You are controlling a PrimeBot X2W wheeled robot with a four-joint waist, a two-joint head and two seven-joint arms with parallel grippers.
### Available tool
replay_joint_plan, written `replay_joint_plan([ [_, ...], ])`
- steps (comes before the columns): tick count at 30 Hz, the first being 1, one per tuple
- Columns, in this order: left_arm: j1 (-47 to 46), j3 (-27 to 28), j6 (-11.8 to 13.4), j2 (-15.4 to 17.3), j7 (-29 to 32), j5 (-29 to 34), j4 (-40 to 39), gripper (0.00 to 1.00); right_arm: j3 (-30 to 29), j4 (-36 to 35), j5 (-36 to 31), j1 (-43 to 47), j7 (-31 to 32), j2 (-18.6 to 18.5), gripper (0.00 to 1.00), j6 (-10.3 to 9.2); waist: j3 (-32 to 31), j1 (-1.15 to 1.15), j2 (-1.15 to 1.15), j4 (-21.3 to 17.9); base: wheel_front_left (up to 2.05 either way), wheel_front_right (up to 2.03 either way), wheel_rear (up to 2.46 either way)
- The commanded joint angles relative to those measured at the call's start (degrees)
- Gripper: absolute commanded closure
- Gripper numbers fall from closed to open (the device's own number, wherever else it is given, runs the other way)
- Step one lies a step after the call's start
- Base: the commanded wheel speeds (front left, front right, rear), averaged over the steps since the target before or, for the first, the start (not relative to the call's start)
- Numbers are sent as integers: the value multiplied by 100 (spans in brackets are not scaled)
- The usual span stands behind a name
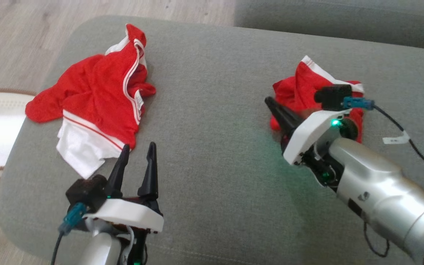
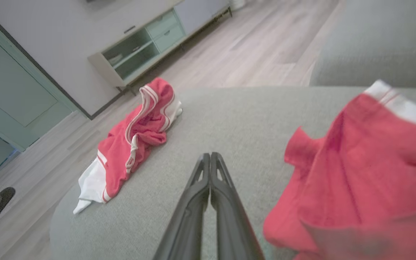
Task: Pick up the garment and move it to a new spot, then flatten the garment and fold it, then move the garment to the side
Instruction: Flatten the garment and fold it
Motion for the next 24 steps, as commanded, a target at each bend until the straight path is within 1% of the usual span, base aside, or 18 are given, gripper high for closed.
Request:
replay_joint_plan([
  [1, -173, 252, 9, 15, -45, 13, -182, 0, -54, -138, -81, -77, -162, -141, 100, 41, -72, 0, 0, -84, 0, 0, 0],
  [5, -122, 353, -22, 15, -45, 98, -226, 0, -208, -324, -368, -148, -478, -471, 100, 41, -204, 0, 0, -310, 0, 0, 0],
  [6, -111, 385, -30, 15, -45, 130, -240, 0, -307, -352, -460, -156, -512, -560, 98, 41, -237, 0, 0, -376, 0, 0, 0],
  [7, -101, 422, -39, 15, -45, 163, -258, 0, -424, -379, -571, -158, -531, -649, 53, 41, -269, 0, 0, -444, 0, 0, 0],
  [8, -92, 465, -47, 15, -45, 200, -279, 0, -626, -441, -711, -171, -538, -740, 11, 41, -288, 0, 0, -517, 0, 0, 0],
  [9, -87, 512, -56, 15, -45, 237, -298, 0, -902, -526, -873, -156, -540, -830, 0, 41, -310, 0, 0, -588, 0, 0, 0],
  [14, -56, 759, -122, 15, -45, 402, -371, 0, -2372, -1140, -1868, 385, -544, -1184, 0, 41, -403, 0, 0, -936, 0, 0, 0],
  [17, -27, 851, -162, 15, -45, 475, -394, 0, -3293, -1537, -2467, 912, -544, -1254, 0, 41, -465, 0, 0, -1127, 0, 0, 0],
  [20, -15, 925, -208, 15, -45, 552, -433, 0, -4138, -1899, -3086, 1510, -545, -1192, 0, 41, -525, 0, 0, -1296, 0, 0, 0],
  [24, 0, 1052, -254, 15, -45, 678, -456, 0, -4998, -2408, -3831, 2301, -545, -902, 0, 41, -593, 0, 0, -1493, 0, 0, 0],
])
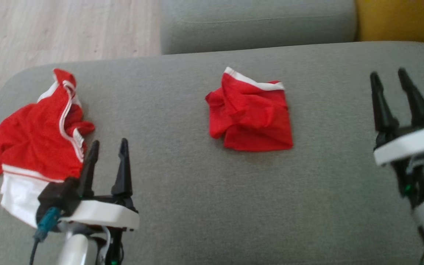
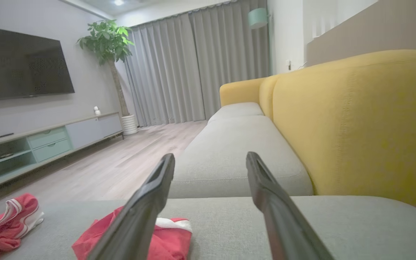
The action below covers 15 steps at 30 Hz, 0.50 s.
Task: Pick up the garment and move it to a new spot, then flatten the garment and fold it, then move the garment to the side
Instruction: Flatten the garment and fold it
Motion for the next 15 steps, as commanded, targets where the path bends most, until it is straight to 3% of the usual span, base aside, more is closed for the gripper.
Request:
replay_joint_plan([
  [1, -155, 259, -11, 22, -45, 88, -213, 0, -77, -304, -161, 50, -53, 77, 0, 41, -60, 0, 0, -122, 0, 0, 0],
  [7, -150, 397, -36, 23, -45, 386, -179, 0, -780, -866, -1087, 1009, -53, 601, 0, 41, -66, 0, 0, -323, 0, 0, 0],
  [15, -114, 427, -38, 21, -45, 659, -45, 0, -1167, -991, -1835, 1650, -52, 1150, 0, 41, 21, 0, 0, -405, 0, 0, 0],
])
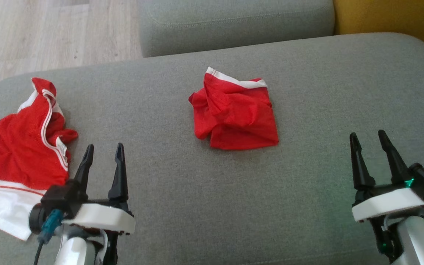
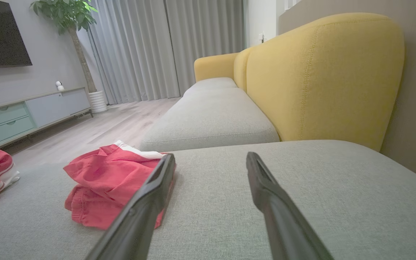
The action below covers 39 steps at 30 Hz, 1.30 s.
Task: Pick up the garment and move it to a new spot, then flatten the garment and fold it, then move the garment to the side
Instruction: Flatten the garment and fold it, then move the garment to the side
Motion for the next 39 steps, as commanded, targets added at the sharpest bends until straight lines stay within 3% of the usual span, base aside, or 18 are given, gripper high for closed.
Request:
replay_joint_plan([
  [1, -146, 200, -35, 19, -45, 32, -158, 0, 40, -249, -107, -108, -45, 45, 0, 41, 46, 0, 0, 0, 0, 0, 0],
  [14, -228, 76, -45, 18, -45, -66, -173, 0, -7, -240, -172, -181, 442, 99, 0, 41, 149, 0, 0, 147, 0, 0, 0],
  [23, -352, -145, -29, 17, -45, -83, -206, 0, 364, 290, 448, -1198, 1705, -186, 0, 41, 431, 0, 0, 411, 0, 0, 0],
  [28, -450, -296, 27, 17, -45, -182, -200, 0, 488, 965, 1198, -2153, 2527, -239, 0, 41, 648, 0, 0, 662, 0, 0, 0],
  [39, -726, -577, 185, 17, -45, -289, -277, 0, 703, 2870, 1738, -3665, 3690, -421, 0, 41, 1124, 0, 0, 1501, 0, 0, 0],
])
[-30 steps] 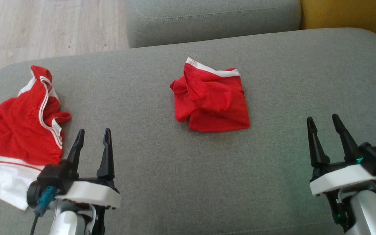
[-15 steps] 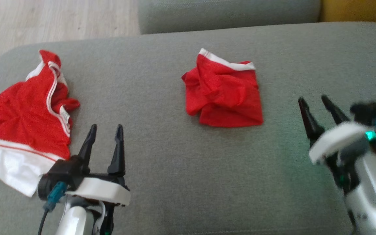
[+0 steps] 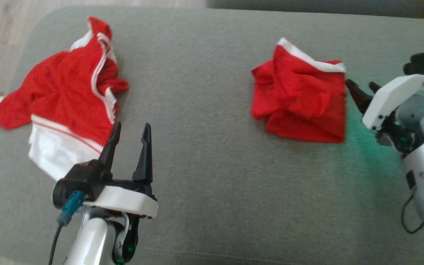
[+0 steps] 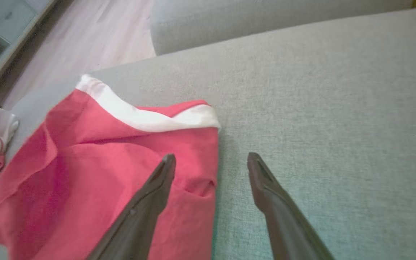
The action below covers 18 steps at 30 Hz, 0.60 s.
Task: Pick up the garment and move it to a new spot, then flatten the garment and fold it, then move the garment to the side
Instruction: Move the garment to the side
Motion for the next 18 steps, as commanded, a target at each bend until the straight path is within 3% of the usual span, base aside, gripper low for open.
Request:
replay_joint_plan([
  [1, -264, 147, 34, 22, -45, -33, -202, 0, 94, 4, 49, -272, 82, -76, 0, 41, 194, 0, 0, 238, 0, 0, 0],
  [5, -321, 70, 87, 22, -45, -60, -240, 0, 222, 568, 222, -531, 598, -81, 0, 41, 309, 0, 0, 441, 0, 0, 0],
  [14, -338, 36, 155, 22, -45, -70, -283, 0, 646, 885, 815, -484, 1648, -84, 2, 41, 351, 0, 0, 528, 0, 0, 0],
  [15, -332, 35, 162, 22, -45, -78, -283, 0, 685, 884, 865, -462, 1687, -92, 21, 41, 346, 0, 0, 516, 0, 0, 0],
  [17, -332, 27, 163, 21, -45, -91, -282, 0, 751, 840, 944, -435, 1630, -118, 69, 41, 337, 0, 0, 483, 0, 0, 0],
  [18, -337, 27, 163, 21, -45, -91, -282, 0, 785, 806, 979, -423, 1564, -132, 100, 41, 331, 0, 0, 462, 0, 0, 0],
])
